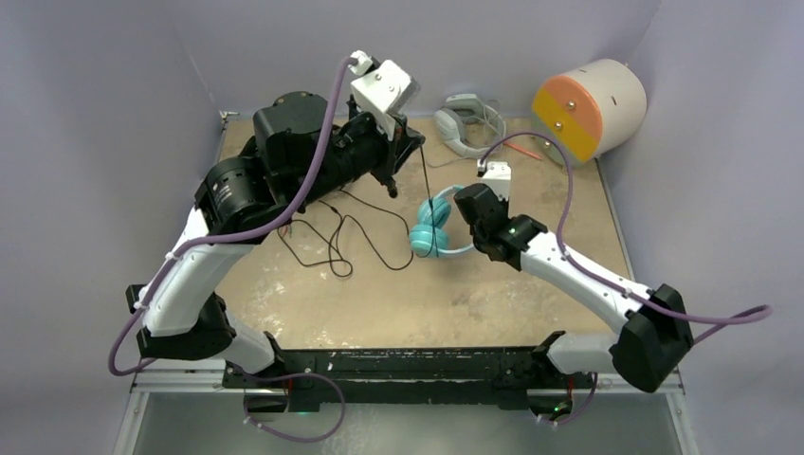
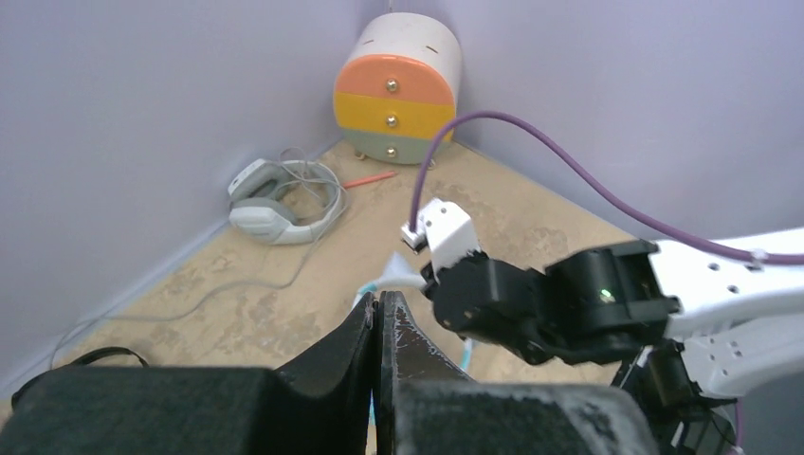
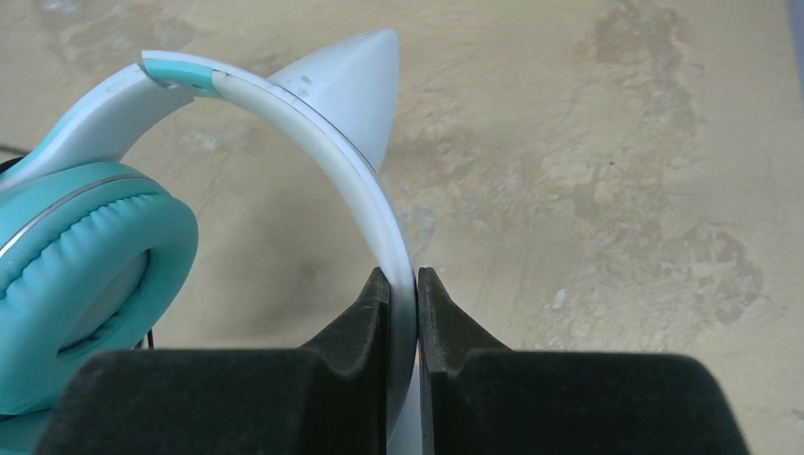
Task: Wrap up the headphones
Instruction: Wrap the headphones cable around the headphones.
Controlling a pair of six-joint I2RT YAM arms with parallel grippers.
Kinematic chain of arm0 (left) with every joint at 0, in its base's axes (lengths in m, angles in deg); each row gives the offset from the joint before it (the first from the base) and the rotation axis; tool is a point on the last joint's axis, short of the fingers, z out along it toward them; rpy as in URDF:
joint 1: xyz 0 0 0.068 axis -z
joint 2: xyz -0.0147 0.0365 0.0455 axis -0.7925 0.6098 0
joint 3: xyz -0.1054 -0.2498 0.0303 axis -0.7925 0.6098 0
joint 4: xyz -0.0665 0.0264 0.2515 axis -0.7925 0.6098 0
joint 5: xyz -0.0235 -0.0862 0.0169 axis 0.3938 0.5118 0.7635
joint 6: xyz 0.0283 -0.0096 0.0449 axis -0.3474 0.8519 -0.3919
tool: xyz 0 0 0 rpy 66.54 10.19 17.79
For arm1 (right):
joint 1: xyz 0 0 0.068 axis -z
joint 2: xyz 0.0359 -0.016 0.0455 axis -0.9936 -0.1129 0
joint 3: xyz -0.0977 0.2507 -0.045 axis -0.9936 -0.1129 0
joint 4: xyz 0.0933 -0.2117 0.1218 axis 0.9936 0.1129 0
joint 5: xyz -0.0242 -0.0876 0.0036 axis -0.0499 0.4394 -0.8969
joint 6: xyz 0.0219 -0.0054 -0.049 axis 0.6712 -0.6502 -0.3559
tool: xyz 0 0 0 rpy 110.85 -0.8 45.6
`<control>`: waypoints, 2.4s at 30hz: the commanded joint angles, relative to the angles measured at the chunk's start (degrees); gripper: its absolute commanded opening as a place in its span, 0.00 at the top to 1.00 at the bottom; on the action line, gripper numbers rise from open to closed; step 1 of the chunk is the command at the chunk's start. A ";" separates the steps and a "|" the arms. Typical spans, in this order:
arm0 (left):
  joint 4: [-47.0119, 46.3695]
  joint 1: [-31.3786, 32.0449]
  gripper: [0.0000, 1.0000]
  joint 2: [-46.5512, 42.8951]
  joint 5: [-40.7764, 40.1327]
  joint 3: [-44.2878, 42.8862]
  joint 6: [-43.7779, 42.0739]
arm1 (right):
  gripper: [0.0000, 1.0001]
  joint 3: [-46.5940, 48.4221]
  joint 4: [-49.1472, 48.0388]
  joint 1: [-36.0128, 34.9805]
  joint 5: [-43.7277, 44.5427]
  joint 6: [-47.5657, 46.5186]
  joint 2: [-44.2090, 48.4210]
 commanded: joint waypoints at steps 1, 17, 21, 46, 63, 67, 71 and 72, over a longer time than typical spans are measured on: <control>-5.45 -4.38 1.00 2.40 3.61 -1.09 -1.29 | 1.00 -3.83 -7.55 -3.17 -3.24 -2.75 6.32; -15.28 -26.53 1.00 9.74 22.90 8.29 5.60 | 1.00 -11.59 -14.32 -11.23 -16.51 -7.03 25.26; -18.84 -31.03 1.00 10.40 24.74 13.13 7.64 | 1.00 -9.49 -11.53 -11.20 -17.82 -6.61 28.48; -58.07 -36.80 1.00 2.87 43.85 54.81 28.49 | 1.00 8.42 -6.25 -11.24 -8.87 14.71 28.99; -87.79 -26.96 1.00 -8.53 36.97 81.30 39.65 | 1.00 18.76 -0.21 -11.17 20.19 37.85 13.99; -94.56 -24.63 1.00 -10.17 34.85 86.72 41.83 | 1.00 22.68 0.67 -10.74 25.26 34.94 9.96; -95.92 -23.98 1.00 -10.69 35.82 89.13 41.29 | 1.00 23.32 -3.65 -9.41 27.87 26.90 7.91; -95.80 -23.95 1.00 -10.95 36.00 89.61 41.03 | 1.00 23.30 -4.75 -8.77 28.14 24.99 7.47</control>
